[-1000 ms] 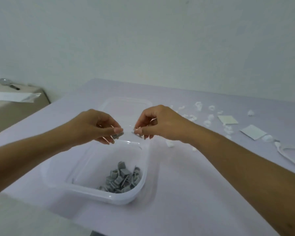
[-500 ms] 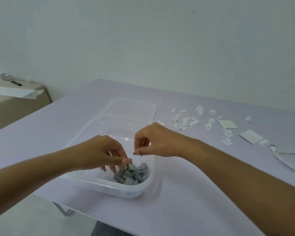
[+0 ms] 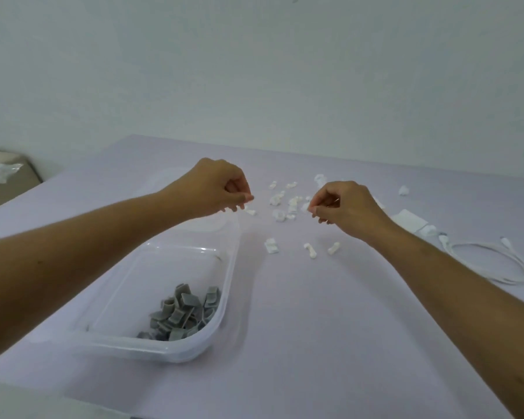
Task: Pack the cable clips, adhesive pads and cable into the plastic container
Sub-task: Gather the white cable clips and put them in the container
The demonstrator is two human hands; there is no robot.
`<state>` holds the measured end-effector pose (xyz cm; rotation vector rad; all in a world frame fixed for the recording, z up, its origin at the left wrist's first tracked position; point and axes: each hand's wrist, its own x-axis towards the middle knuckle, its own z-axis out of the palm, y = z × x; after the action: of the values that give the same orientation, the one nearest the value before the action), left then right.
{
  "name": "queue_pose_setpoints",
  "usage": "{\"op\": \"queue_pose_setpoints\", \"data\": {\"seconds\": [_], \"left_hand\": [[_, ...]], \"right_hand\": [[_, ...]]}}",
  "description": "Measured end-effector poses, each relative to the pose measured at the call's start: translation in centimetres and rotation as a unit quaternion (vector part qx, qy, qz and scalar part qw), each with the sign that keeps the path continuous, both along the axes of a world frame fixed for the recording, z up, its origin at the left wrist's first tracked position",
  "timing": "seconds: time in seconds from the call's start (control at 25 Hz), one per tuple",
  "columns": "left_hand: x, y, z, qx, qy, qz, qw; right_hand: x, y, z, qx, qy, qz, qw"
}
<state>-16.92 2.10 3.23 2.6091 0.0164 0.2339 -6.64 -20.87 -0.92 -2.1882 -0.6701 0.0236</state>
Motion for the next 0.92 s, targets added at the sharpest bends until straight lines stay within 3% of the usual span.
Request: {"op": "queue_pose_setpoints", "data": {"seconds": [0.12, 0.28, 0.64, 0.72, 0.8, 0.92], "left_hand": [[3.1, -1.9, -1.6, 0.124, 0.062, -0.031, 0.99], [5.7, -5.6, -4.0, 0.199, 0.172, -0.039, 0.964], [7.9, -7.0, -5.9, 0.19, 0.256, -0.011, 0.948], [8.2, -5.7, -5.7, 0.082, 0.285, 0.005, 0.955], [8.7, -4.4, -5.2, -0.119, 0.305, 0.035, 0.944], [9.6, -2.5, -4.2, -0.379, 0.279, 0.072, 0.88]], "right_hand": [[1.5, -1.5, -2.2, -0.015, 0.001, -0.031, 0.999], [3.6, -4.1, -3.9, -0.044, -0.016, -0.098, 0.994], [7.0, -6.1, -5.2, -0.005, -0.024, -0.164, 0.986], [7.5, -5.5, -5.5, -0.006, -0.033, -0.157, 0.987], [8.1, -4.5, -5.8, -0.016, -0.057, -0.146, 0.988], [9.3, -2.7, -6.6, -0.06, -0.117, -0.123, 0.984]]}}
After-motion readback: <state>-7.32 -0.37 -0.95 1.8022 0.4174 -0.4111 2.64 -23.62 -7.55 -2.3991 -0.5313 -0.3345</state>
